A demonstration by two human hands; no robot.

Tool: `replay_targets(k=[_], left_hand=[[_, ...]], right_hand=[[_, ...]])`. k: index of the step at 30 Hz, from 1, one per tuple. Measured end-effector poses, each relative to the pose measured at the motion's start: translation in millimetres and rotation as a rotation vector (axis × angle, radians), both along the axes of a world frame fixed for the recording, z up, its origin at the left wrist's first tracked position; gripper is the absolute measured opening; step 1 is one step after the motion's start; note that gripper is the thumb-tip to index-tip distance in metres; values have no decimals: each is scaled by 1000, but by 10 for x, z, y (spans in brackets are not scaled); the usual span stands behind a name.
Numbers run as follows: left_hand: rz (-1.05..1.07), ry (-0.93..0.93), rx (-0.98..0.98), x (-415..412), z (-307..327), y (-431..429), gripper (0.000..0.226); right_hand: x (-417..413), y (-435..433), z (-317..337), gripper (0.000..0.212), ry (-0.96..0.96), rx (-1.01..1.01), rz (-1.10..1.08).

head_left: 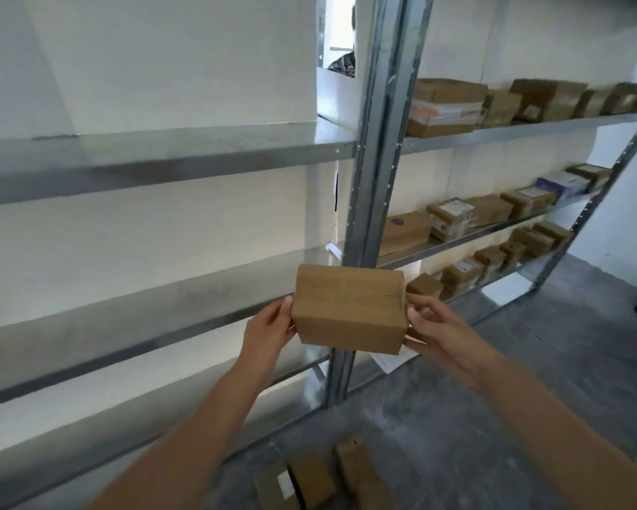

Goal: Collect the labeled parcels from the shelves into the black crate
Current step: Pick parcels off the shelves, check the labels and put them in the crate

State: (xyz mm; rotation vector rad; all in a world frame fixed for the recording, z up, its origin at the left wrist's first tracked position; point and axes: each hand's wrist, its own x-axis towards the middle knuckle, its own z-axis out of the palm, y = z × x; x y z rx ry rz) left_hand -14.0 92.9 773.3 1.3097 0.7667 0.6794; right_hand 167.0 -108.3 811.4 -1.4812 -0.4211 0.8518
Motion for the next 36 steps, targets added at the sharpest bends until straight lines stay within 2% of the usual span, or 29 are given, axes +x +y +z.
replay_targets(k=[2,5,9,12,15,17,20,22,26,28,31,33,34,36], left_hand=[[30,-15,27,-288,44,-25,29],[68,-25,115,-720,122,-80,26],[128,-13,196,-1325,248,-80,23],[162,-51,149,-1836,279,-42,25],[195,-71,87,-2401,204,-9,23],[265,-77,66,-2779,150,-18,21],[414,-159,-39,-3336,137,-85,16],[501,-193,-96,-3737,133,-141,16],[685,-77,-8,-4466,98,-219,12],[750,-86,30,-4759,85,-260,5],[686,-146,42,-5190,50,-308,46],[616,-131,67,-5477,21,-374,72],[582,-133,71,-5599,16,-414,80],[515,-170,57,-5788,19,-482,86]], right_hand=[[-157,115,51,25,4,15,43],[-433,332,146,37,5,58,90],[-840,671,297,35,-26,107,150],[-1197,938,389,33,-33,141,210],[-1621,1192,411,42,22,155,253],[-1942,1353,386,48,64,167,318],[-2510,1564,420,23,111,186,445],[-2889,1657,420,19,119,222,531],[-3531,1790,373,24,34,224,718],[-3827,1844,357,28,-11,228,792],[-4224,1925,344,41,0,276,898],[-4438,1984,318,61,-30,256,983],[-4529,2029,282,71,-59,234,1024],[-4699,2121,193,78,-122,187,1087]])
